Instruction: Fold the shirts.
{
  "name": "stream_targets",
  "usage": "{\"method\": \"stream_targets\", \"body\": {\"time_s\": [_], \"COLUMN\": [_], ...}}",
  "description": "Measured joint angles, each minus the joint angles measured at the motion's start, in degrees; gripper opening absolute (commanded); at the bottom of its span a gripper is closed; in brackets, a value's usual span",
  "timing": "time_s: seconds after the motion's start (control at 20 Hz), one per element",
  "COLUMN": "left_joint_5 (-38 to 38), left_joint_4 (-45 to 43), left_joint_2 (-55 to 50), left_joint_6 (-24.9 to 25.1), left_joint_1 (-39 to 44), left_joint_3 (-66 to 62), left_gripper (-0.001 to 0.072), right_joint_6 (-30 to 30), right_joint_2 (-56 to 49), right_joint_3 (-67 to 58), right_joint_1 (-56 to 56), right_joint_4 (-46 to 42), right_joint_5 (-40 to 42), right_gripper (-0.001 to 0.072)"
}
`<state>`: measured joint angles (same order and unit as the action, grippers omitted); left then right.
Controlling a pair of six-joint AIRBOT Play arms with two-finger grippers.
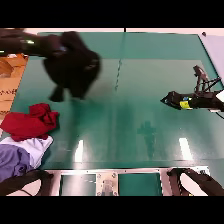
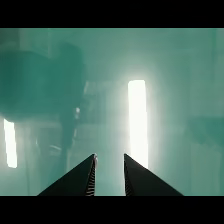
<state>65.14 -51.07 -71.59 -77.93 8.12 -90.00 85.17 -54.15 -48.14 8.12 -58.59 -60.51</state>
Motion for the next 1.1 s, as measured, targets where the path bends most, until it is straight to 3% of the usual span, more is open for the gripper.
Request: {"method": "stream_targets", "body": {"time_s": [0.15, 0.2, 0.25, 0.3, 0.35, 0.55, 0.75, 1.1], "left_joint_5": [-1.79, -2.69, -3.58, -4.28, -4.33, -2.64, 2.27, 7.26], "left_joint_4": [0.37, 0.37, 0.50, 0.59, 0.57, 0.44, -0.35, -3.91], "left_joint_2": [-2.45, -3.74, -5.35, -7.04, -8.98, -13.51, -14.62, -15.21], "left_joint_6": [-0.87, -1.05, -1.18, -1.49, -1.95, -3.37, -3.87, -4.07], "left_joint_1": [10.62, 13.40, 16.04, 18.01, 19.61, 19.78, 12.79, 3.56], "left_joint_3": [0.94, 1.70, 2.56, 3.26, 3.85, 4.81, 5.07, 7.30], "left_gripper": [0.0052, 0.0432, 0.0700, 0.0713, 0.0714, 0.0713, 0.0713, 0.0713], "right_joint_6": [0.00, 0.00, 0.00, 0.00, 0.00, 0.04, 0.72, -2.69], "right_joint_2": [0.00, 0.00, 0.00, 0.00, 0.00, 0.00, 0.24, 0.20], "right_joint_3": [-1.09, -1.29, -1.44, -1.53, -1.60, -0.22, 8.92, 28.79], "right_joint_1": [0.83, 0.96, 1.07, 1.16, 1.22, 1.31, 1.31, -4.81], "right_joint_4": [0.00, -0.02, -0.02, 0.00, -0.02, -0.07, 0.50, 12.72], "right_joint_5": [-0.13, -0.31, -0.37, -0.57, -0.83, -4.02, -9.09, -7.93], "right_gripper": [0.0380, 0.0386, 0.0439, 0.0514, 0.0522, 0.0521, 0.0522, 0.0522]}}
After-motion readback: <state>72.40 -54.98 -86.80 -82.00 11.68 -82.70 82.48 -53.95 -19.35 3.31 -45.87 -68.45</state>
